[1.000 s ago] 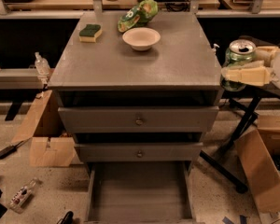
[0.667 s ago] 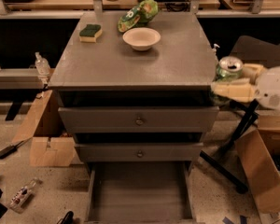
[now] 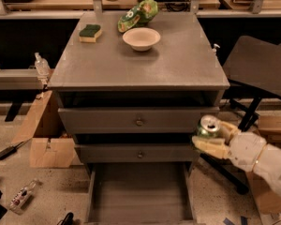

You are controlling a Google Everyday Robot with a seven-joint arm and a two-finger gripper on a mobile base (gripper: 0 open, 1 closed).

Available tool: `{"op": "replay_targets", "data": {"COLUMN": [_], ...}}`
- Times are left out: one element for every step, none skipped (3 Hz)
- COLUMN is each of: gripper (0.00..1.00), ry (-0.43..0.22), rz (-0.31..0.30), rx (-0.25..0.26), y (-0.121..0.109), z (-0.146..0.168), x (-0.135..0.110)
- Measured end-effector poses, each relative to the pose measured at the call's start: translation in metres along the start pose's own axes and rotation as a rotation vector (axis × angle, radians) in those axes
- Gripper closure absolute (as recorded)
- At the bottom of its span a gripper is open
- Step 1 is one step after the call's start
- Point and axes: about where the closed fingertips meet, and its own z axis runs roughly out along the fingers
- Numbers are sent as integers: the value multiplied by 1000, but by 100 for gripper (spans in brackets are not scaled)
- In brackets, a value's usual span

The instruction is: Place green can into bottom drawer

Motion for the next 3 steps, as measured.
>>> {"op": "replay_targets", "data": {"gripper": [100, 100, 100], "ry": [-3, 58, 64], "rz": [-67, -59, -57], "rx": [-18, -46, -52], "y": [19, 21, 22], "z": [12, 28, 30], "x": [81, 132, 137]}}
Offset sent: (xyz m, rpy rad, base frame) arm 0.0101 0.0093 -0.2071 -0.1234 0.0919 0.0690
